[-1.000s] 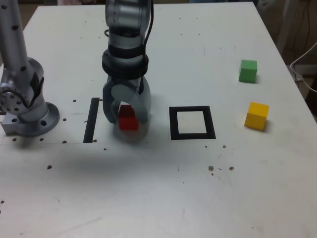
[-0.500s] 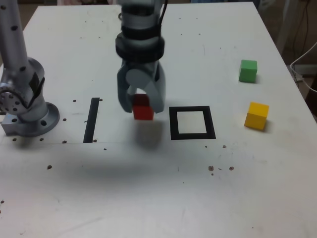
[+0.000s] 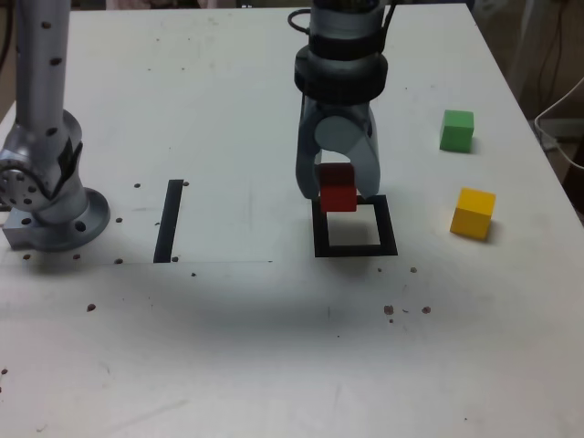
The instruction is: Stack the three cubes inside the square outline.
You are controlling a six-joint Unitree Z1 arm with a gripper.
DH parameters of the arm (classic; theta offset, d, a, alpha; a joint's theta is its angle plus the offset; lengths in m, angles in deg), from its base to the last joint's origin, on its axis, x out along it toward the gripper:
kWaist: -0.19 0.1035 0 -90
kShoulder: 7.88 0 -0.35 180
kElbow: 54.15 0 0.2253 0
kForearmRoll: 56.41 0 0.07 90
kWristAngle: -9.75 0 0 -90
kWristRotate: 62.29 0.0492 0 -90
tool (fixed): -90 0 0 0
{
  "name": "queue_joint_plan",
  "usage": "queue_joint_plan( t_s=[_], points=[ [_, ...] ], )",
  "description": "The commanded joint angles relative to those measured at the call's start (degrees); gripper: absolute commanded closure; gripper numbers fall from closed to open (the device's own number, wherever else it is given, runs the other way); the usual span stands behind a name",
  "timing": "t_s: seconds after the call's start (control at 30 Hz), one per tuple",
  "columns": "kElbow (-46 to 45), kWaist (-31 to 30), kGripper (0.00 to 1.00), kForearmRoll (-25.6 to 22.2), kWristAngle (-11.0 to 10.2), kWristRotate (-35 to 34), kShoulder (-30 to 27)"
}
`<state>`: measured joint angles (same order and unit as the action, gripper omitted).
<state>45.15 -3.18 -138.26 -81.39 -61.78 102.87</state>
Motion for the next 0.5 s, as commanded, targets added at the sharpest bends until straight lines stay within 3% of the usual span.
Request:
queue_joint_plan(
  t_s=[0.0, 0.3, 0.47],
  points=[
    [0.33, 0.2, 0.93, -0.09, -0.28, -0.53, 0.87],
    [-0.35, 0.3, 0.91, 0.93, -0.6, -1.73, 4.36],
    [1.52, 0.35, 0.91, 0.12, -2.25, -1.73, 5.43]
  ],
)
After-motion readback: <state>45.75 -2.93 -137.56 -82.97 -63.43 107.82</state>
